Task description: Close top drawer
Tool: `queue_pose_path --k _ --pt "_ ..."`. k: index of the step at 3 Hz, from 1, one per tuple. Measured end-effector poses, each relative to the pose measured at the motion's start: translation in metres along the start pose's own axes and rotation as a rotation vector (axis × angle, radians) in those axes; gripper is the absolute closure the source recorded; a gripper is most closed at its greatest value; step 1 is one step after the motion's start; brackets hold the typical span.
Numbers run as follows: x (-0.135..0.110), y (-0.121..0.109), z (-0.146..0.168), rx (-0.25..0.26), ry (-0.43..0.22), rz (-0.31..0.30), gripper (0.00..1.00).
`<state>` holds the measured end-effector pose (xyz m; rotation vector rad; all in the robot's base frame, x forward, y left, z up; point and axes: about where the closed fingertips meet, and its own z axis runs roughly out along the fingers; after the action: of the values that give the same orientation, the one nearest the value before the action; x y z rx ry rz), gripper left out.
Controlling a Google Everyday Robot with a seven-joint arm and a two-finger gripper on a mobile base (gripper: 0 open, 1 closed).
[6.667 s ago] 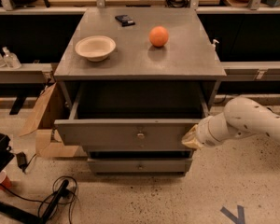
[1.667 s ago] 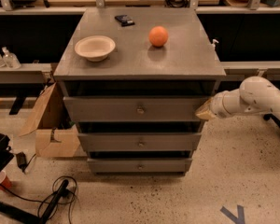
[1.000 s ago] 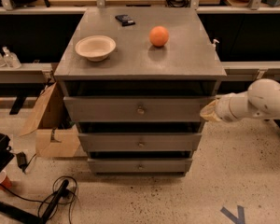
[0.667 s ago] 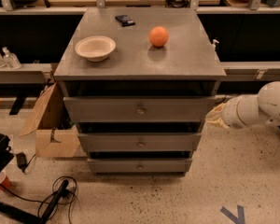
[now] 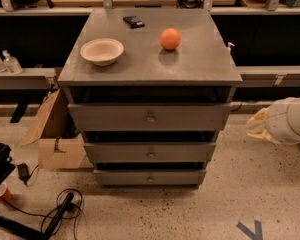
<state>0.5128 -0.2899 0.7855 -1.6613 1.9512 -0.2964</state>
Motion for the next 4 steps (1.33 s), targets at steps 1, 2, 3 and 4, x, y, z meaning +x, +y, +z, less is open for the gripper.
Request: queue_pose_path --k 1,2,3,4 --pt "0.000 -0.013 -0.078 0.059 0.066 -0.039 1.00" --pt "-0.003 -0.015 -0.093 0.070 0.075 -0.048 0.85" --pt "-0.004 -0.015 -0.094 0.071 0.075 -0.050 0.63" --pt "-0.005 -0.015 -0.095 0.072 0.076 -0.051 0.39"
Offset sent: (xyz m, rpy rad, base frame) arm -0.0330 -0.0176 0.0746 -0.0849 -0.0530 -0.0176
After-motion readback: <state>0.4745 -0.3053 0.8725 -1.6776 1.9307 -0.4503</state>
